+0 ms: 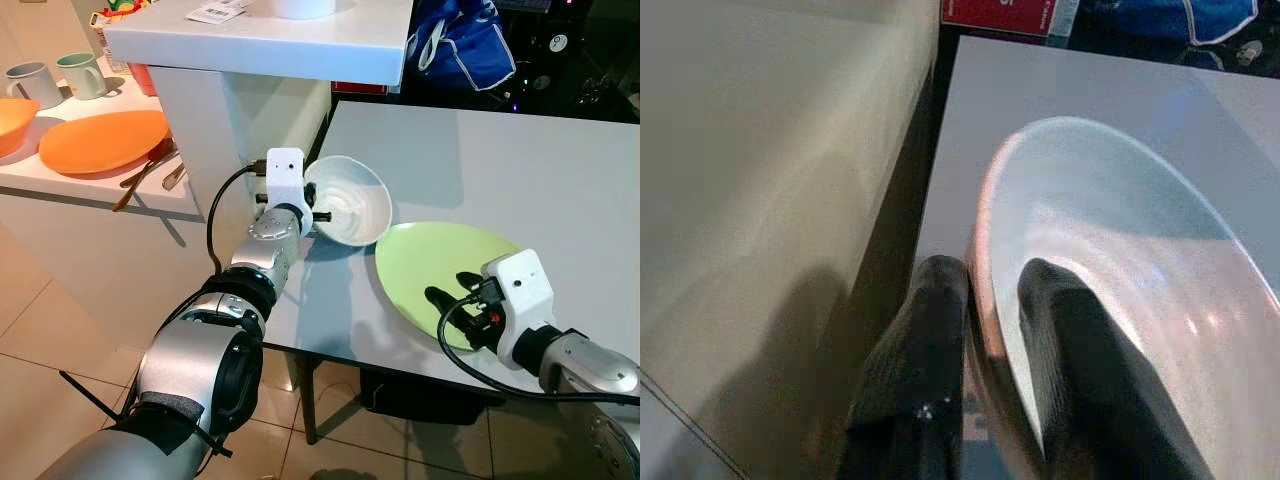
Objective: Setting the table
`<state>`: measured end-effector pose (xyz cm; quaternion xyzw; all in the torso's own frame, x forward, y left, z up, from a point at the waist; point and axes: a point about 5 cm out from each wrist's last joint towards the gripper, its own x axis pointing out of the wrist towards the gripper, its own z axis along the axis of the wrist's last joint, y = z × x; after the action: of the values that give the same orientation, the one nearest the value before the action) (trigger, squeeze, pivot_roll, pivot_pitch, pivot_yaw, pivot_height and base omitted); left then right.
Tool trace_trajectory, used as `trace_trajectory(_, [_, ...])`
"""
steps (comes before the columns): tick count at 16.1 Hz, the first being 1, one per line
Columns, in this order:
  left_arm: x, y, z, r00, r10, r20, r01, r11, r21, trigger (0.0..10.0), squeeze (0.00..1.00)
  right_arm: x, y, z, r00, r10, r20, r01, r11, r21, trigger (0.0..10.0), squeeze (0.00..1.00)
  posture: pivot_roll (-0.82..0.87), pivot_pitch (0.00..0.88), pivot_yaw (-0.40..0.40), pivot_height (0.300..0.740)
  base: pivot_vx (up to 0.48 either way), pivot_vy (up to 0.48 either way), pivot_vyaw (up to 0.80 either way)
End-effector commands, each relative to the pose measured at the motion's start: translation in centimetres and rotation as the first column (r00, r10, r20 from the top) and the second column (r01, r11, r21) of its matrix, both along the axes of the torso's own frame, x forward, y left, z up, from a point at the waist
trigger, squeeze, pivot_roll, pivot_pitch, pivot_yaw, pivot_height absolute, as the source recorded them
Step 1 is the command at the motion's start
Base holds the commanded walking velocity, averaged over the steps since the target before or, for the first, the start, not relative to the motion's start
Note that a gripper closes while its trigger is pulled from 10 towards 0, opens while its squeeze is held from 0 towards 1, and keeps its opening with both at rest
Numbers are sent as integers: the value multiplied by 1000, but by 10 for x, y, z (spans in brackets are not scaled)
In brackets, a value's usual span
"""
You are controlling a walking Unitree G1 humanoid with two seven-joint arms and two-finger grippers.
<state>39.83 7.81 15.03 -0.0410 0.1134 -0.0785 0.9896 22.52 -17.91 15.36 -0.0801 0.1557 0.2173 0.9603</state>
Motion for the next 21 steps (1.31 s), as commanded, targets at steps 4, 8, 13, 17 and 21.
trace_trajectory(4, [3, -2, 10, 999, -16, 45, 15, 1000, 20, 10000, 1000, 3, 0, 6, 1000, -13, 20, 13, 1000, -2, 10000, 0, -236, 0, 85, 740, 0, 0, 0])
trace_trajectory(8, [1, -3, 6, 996, -61, 66, 52, 990, 130, 10000, 0, 6, -1, 6, 999, -30, 27, 30, 1000, -4, 10000, 0, -235, 0, 84, 740, 0, 0, 0])
trace_trajectory(13, [-3, 2, -8, 999, -47, 25, 44, 991, 130, 10000, 0, 11, -3, 6, 998, -49, 37, 49, 999, -11, 10000, 0, -225, 0, 70, 740, 0, 0, 0])
trace_trajectory(17, [-7, 9, -20, 999, -52, -7, 52, 979, 196, 10000, 0, 17, -2, 6, 997, -59, 41, 60, 998, -12, 10000, 0, -216, 0, 62, 740, 0, 0, 0])
trace_trajectory(21, [-12, 21, -34, 999, -46, -26, 51, 967, 248, 10000, 0, 27, -2, 9, 995, -74, 71, 75, 997, -21, 10000, 0, -208, 0, 51, 740, 0, 0, 0])
